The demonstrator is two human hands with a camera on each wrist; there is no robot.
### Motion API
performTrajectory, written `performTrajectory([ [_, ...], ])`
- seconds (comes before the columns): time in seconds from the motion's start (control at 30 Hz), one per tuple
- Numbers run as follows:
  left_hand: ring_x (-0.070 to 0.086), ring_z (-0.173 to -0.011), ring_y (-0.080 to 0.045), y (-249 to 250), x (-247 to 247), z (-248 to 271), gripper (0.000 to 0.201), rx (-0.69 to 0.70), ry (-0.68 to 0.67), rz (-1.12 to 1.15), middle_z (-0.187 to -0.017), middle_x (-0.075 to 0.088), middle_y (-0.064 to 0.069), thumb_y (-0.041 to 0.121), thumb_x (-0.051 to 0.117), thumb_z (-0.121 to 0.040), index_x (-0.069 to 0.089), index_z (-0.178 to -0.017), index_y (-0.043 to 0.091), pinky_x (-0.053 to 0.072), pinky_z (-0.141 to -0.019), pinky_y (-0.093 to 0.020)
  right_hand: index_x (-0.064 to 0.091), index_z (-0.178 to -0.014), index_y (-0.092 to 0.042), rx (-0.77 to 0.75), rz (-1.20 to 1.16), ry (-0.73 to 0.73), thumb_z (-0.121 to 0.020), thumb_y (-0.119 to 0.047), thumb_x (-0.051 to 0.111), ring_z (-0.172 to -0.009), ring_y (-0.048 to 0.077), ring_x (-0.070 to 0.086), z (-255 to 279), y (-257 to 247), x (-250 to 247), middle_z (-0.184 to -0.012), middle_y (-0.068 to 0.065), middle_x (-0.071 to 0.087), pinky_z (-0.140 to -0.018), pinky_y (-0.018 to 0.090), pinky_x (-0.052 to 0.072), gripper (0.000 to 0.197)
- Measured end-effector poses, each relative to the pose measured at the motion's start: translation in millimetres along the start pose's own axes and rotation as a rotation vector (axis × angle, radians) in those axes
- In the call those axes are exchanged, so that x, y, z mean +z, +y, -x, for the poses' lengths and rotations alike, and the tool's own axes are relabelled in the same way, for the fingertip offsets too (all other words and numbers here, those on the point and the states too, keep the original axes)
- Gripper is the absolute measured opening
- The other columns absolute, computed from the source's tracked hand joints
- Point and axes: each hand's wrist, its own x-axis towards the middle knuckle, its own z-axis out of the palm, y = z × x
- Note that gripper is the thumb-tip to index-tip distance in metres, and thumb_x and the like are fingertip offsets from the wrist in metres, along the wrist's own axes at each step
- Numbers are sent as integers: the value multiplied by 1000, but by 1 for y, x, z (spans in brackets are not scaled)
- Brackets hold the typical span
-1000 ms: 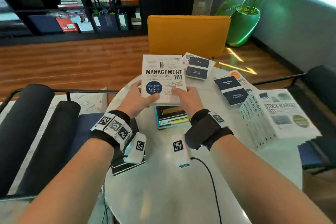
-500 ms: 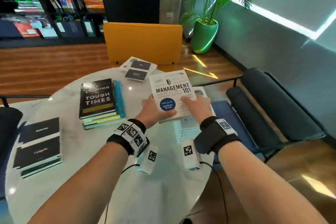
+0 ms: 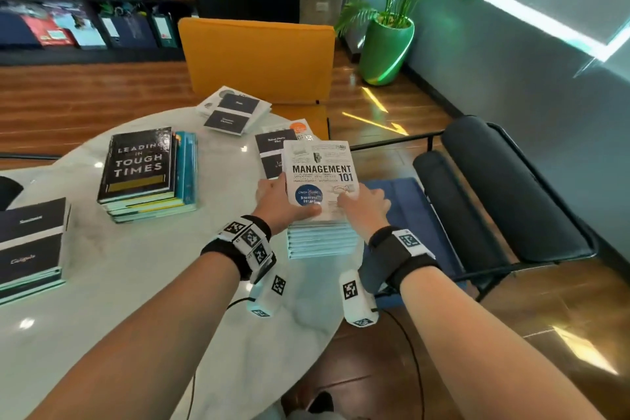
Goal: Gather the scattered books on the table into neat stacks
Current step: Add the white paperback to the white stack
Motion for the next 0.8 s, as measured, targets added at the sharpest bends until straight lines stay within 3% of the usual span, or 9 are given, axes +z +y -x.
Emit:
performTrajectory([
  [0.07,35,-123,-25,-7,4,-2,66,-26,14,21,-97,34,12,36,81,-70,46,-125,29,36,-109,-38,52,-123,-30,-38,-19,-21,-81,-28,43,-118,32,31,0,3,1,-122,13,48,-82,32,17,43],
  [0.2,39,-125,-30,-13,8,0,82,-16,47,19,-120,35,-2,48,77,-68,34,-136,36,36,-110,-49,46,-127,-32,-130,-48,-4,-84,-25,49,-119,31,33,5,8,-6,-121,8,49,-84,33,21,44],
  [0.27,34,-131,-29,-14,8,4,96,-10,40,-44,-134,37,-7,52,77,-69,23,-147,35,31,-112,-49,38,-137,-34,-172,-42,-36,-85,-22,51,-123,31,29,10,10,-12,-125,7,46,-90,37,25,56],
  [0.37,19,-141,-26,-13,7,10,112,16,-8,-188,-152,27,-6,48,84,-63,21,-152,24,20,-116,-43,24,-149,-27,-207,55,-108,-82,-20,59,-130,30,20,16,16,-14,-142,5,34,-106,39,24,75],
  [0.43,19,-141,-26,-12,5,10,112,31,-9,-248,-154,26,-6,39,87,-63,22,-152,22,18,-116,-41,22,-150,-27,-232,89,-129,-79,-13,59,-129,29,19,17,20,-12,-146,4,29,-109,38,23,81],
  [0.53,29,-136,-26,-12,4,7,108,63,14,-315,-150,38,-6,35,88,-63,26,-150,19,22,-113,-40,23,-149,-26,-258,96,-107,-78,-6,59,-128,28,19,15,21,-9,-146,5,30,-110,39,26,82],
  [0.8,45,-128,-25,-22,3,-1,113,49,17,-283,-142,49,-1,40,92,-52,33,-147,25,36,-110,-48,30,-147,-27,-332,166,-63,-79,-14,71,-129,28,23,7,25,-11,-144,3,36,-108,37,26,80],
])
